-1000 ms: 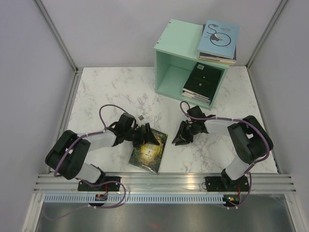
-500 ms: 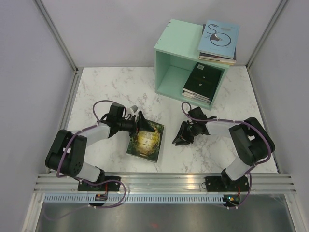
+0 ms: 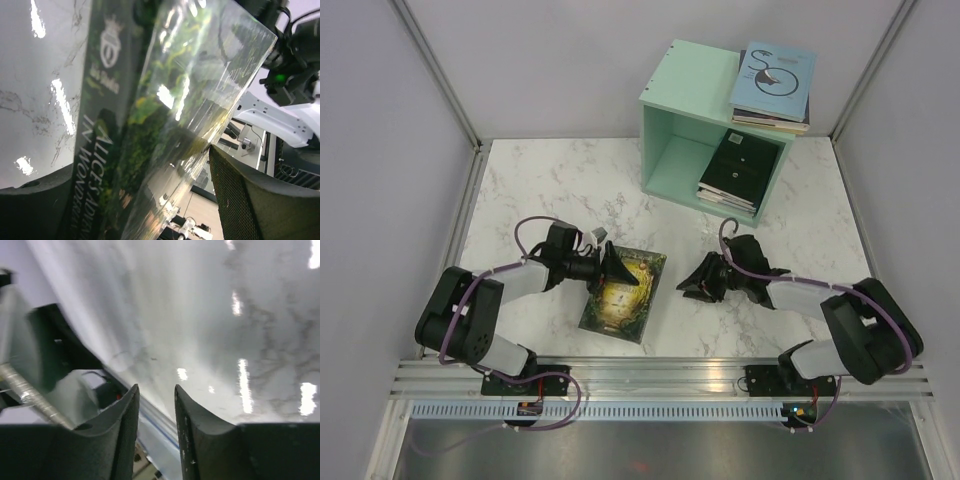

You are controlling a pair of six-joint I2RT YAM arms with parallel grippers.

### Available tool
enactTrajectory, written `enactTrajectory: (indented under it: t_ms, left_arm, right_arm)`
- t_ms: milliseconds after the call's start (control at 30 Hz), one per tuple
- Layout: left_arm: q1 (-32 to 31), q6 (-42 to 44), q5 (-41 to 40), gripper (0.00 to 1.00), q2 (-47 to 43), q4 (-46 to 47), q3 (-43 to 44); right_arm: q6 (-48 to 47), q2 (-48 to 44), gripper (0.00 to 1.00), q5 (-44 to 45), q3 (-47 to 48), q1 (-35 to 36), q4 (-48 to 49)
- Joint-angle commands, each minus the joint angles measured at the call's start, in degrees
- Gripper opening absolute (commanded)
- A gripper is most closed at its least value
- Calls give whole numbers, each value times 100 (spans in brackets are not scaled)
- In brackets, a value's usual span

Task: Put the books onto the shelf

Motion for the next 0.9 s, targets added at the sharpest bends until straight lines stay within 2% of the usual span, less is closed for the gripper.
enactTrajectory:
  t_ms: [0,33,100,133,300,433,867]
  left_arm:
    - [17,-372,455,50,-273,576,154]
    - [8,-407,463,49,-255,576,189]
    - [8,-451,455,48,-238,585,286]
    - [17,-512,455,48,-238,594,312]
    - [17,-732,490,47,-220,752,470]
    - [8,-820,525,47,-150,813,567]
    - [-396,-1058,429,47,-150,972,620]
  right_arm:
    - [1451,-742,43,-359,-523,-64,2343]
    - [1674,-858,53,-377,-656,-64,3113]
    - [2200,-1095,67,-438,-999,-64,3733]
    - [2264,-1157,70,-456,-1052,-64,3901]
    - [2212,-1588,73,-316,-1185,-29,3753]
    - [2212,-1571,74,-158,-1106,111,3771]
    - [2019,-588,73,282,-87,911,3841]
